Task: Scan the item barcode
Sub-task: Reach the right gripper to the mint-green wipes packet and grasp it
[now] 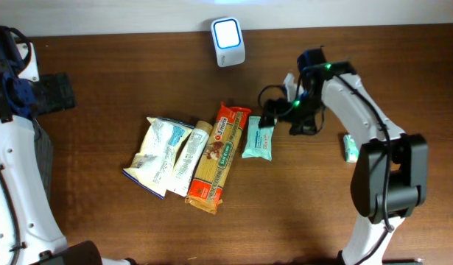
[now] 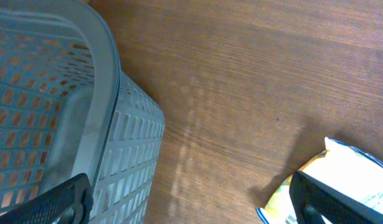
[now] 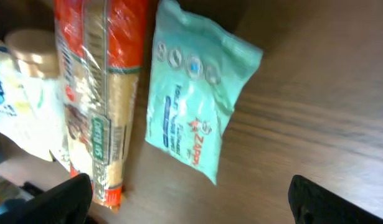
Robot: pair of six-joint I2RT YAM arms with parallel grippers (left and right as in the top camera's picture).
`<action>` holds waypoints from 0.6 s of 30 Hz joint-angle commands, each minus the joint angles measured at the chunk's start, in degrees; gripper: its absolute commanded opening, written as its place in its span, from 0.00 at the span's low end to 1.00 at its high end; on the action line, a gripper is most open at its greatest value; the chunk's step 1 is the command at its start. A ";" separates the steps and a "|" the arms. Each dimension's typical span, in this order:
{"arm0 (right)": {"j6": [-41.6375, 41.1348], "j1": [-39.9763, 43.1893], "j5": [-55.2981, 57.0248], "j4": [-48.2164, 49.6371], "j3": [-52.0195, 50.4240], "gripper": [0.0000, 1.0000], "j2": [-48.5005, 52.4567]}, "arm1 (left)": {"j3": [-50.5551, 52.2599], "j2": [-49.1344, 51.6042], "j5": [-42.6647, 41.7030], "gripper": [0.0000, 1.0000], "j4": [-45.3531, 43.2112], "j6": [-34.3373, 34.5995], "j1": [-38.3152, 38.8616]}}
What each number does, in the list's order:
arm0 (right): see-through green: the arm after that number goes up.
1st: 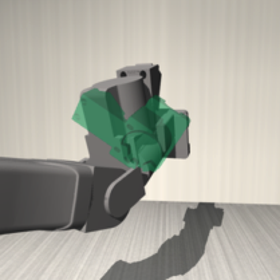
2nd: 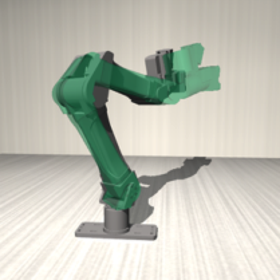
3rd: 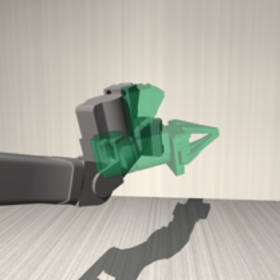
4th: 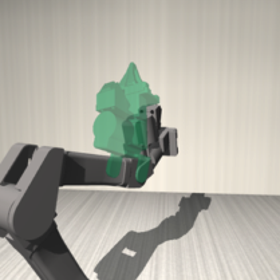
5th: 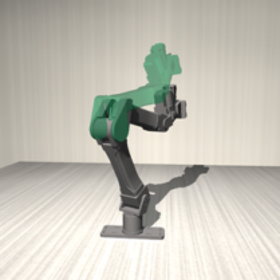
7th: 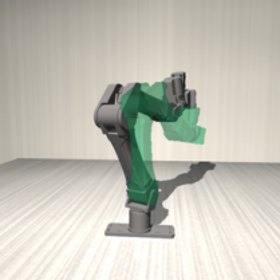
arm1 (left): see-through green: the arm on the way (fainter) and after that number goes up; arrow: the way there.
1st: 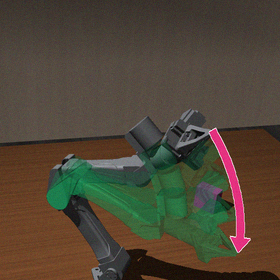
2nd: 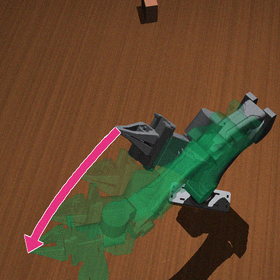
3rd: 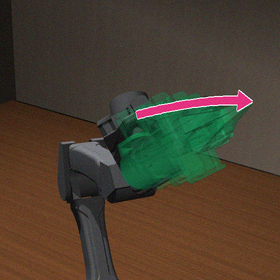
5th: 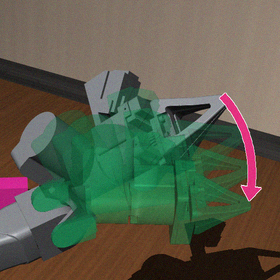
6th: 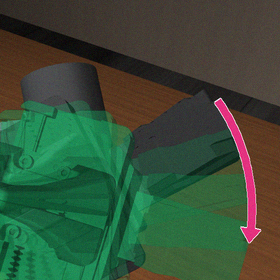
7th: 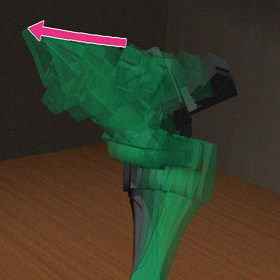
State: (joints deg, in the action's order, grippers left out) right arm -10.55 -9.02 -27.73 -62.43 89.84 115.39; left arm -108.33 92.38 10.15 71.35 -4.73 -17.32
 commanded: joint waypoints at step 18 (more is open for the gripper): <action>-7.78 0.76 -14.12 27.93 -16.33 0.05 5.95 | -0.35 -0.70 0.61 0.99 -0.07 -0.02 -0.11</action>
State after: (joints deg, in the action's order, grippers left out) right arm -18.17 -9.15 -41.95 -33.63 74.02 119.00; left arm -108.33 92.38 10.15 71.37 -4.73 -17.34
